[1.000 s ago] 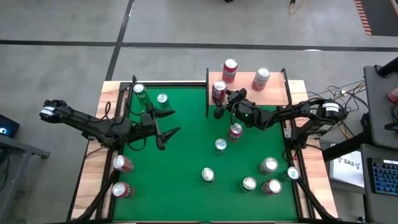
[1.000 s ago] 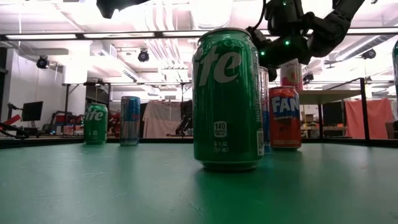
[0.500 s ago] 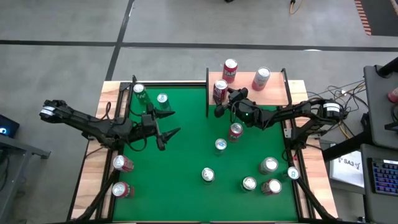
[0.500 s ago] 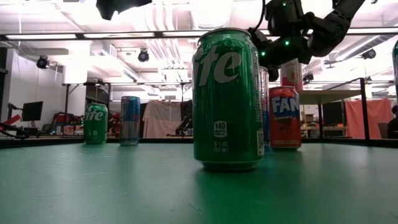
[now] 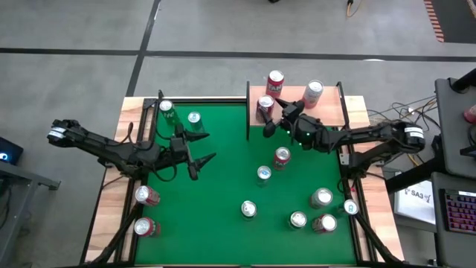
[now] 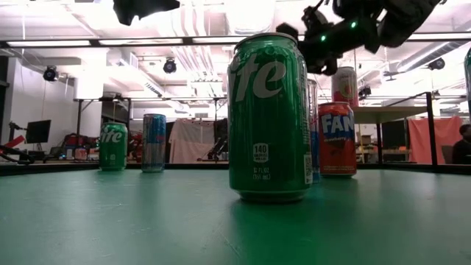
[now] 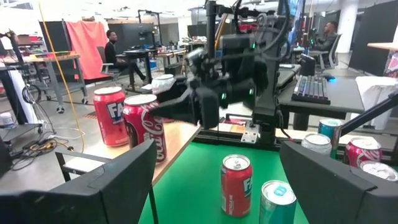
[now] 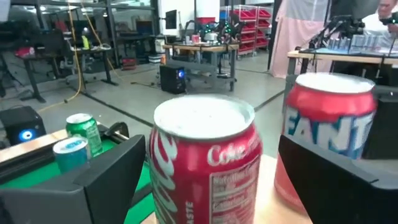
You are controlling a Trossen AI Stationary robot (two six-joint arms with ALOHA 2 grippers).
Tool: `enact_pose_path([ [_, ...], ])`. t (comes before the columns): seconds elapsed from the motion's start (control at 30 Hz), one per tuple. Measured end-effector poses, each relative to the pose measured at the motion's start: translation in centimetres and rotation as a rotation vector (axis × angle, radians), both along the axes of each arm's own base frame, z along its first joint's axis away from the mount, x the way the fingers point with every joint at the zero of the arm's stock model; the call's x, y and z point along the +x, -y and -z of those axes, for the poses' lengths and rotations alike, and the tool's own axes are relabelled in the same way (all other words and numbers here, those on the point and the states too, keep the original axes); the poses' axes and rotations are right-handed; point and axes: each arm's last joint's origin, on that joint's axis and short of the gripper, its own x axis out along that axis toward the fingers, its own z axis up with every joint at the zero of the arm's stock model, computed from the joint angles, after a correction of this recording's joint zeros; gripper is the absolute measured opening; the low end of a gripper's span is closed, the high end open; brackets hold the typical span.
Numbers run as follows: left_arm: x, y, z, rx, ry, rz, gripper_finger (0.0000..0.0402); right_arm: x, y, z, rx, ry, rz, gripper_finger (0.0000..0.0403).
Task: Place canned beverage on shelf
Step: Put the top red-white soda can on the shelf
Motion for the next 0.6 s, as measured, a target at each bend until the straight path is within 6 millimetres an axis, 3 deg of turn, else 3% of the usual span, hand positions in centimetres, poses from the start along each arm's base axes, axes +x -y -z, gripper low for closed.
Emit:
enact_pose_path([
  [0.33, 0.0, 0.0, 0.8, 0.028, -0.088, 0.000, 0.0325, -0.2, -2.2, -4.8, -0.017, -0.119, -0.146, 0.0349],
  [0.6, -0.2, 0.0, 2.0, 0.061, -0.217, 0.001, 0.0325, 0.1, -2.7, -9.3, 0.106, -0.361, -0.191, 0.0254],
])
